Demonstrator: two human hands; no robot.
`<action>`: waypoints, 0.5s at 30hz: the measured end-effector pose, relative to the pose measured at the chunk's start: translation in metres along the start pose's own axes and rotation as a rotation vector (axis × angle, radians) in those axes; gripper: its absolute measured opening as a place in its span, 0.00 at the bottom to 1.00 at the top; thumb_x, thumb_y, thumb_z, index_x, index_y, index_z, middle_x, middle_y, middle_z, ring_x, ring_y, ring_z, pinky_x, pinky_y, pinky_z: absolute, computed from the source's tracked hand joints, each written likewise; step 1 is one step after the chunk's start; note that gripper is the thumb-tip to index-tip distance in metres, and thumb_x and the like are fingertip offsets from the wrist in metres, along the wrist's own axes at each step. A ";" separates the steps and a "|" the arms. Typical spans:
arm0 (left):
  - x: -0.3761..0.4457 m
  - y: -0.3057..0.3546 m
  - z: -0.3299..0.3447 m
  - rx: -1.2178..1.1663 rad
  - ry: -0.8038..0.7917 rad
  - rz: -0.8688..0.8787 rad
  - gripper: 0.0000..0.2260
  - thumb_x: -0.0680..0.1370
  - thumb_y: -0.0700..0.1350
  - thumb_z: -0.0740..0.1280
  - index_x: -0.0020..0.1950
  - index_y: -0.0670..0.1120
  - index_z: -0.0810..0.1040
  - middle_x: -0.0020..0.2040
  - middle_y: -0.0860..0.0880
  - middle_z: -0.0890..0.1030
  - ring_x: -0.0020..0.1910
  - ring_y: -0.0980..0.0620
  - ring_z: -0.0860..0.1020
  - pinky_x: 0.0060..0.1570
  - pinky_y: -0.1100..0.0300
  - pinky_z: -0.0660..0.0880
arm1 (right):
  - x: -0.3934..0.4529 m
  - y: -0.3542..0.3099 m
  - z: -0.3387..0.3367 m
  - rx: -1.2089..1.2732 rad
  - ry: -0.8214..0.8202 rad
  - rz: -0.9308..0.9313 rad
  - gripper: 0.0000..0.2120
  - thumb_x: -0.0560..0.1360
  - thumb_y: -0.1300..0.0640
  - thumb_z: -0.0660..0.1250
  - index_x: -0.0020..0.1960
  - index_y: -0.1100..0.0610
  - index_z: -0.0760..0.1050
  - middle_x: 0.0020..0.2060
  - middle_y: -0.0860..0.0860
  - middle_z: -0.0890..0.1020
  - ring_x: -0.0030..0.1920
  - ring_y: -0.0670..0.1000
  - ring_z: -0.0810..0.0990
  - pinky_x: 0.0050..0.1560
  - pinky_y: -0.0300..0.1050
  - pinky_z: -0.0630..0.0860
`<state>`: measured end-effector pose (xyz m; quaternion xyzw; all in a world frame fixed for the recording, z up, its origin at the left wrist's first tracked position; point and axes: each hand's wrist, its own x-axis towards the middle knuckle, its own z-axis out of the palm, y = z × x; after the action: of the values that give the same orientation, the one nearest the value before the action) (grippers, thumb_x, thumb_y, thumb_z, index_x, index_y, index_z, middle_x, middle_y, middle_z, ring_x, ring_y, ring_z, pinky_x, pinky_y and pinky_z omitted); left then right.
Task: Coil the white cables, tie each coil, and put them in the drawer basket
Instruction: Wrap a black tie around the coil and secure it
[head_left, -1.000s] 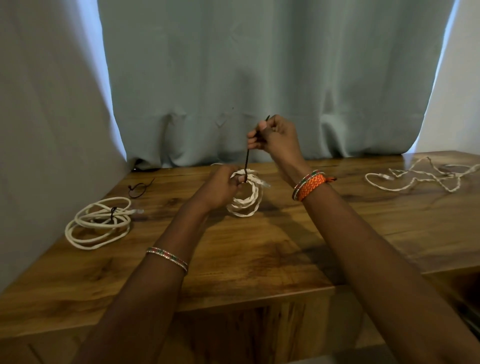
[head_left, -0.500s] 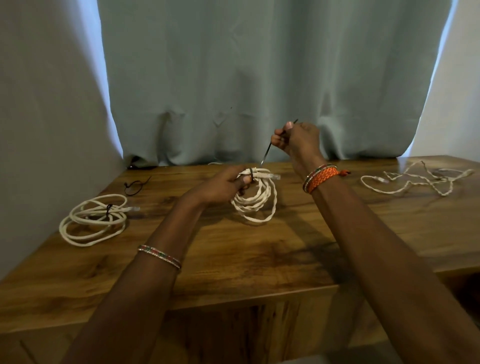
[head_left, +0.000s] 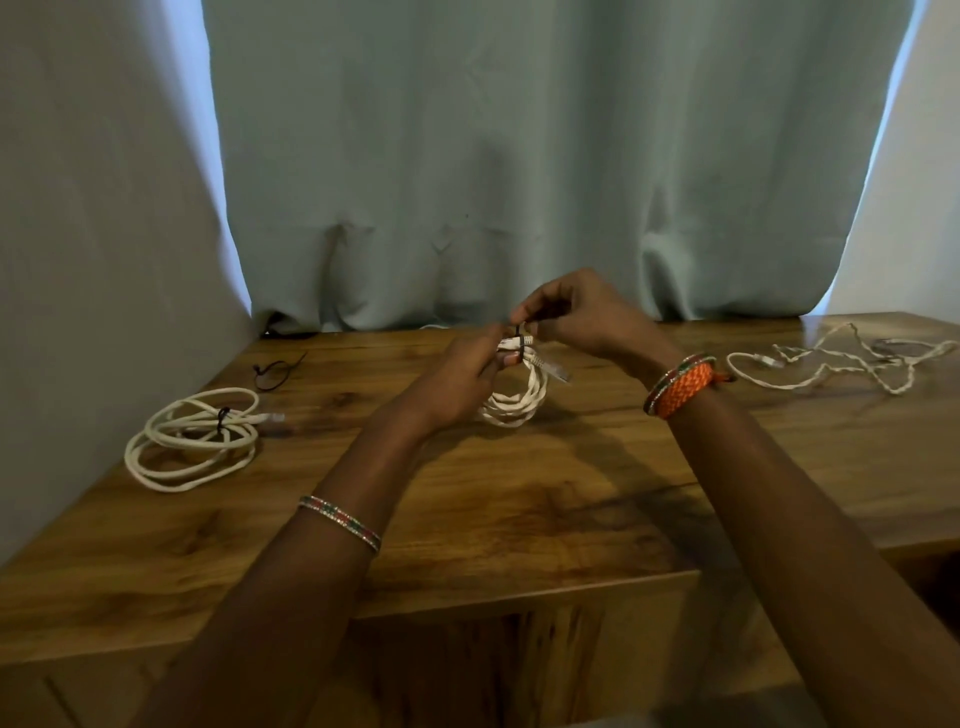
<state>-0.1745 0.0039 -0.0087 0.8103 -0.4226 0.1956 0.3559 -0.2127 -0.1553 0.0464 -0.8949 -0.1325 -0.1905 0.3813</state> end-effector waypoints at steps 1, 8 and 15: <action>0.000 0.000 0.000 0.007 0.004 0.013 0.06 0.79 0.35 0.60 0.55 0.40 0.73 0.43 0.52 0.72 0.42 0.58 0.70 0.38 0.76 0.64 | -0.001 0.000 -0.002 -0.015 -0.016 -0.020 0.09 0.72 0.68 0.68 0.50 0.59 0.81 0.46 0.52 0.84 0.49 0.47 0.82 0.52 0.39 0.78; 0.002 0.000 -0.002 0.027 0.030 -0.002 0.08 0.80 0.38 0.60 0.51 0.48 0.62 0.42 0.51 0.73 0.38 0.60 0.71 0.36 0.67 0.66 | -0.003 0.005 -0.013 -0.118 -0.091 -0.124 0.10 0.72 0.64 0.71 0.51 0.57 0.82 0.46 0.48 0.84 0.49 0.44 0.81 0.54 0.41 0.78; 0.001 0.002 -0.002 0.029 0.060 -0.009 0.12 0.79 0.37 0.60 0.53 0.47 0.57 0.37 0.52 0.70 0.34 0.57 0.71 0.34 0.62 0.67 | -0.007 0.012 -0.008 -0.111 -0.068 -0.169 0.11 0.73 0.62 0.70 0.54 0.58 0.81 0.47 0.50 0.85 0.49 0.43 0.82 0.54 0.41 0.79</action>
<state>-0.1755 0.0043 -0.0059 0.8110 -0.4052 0.2243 0.3576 -0.2169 -0.1699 0.0412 -0.9062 -0.2096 -0.1988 0.3088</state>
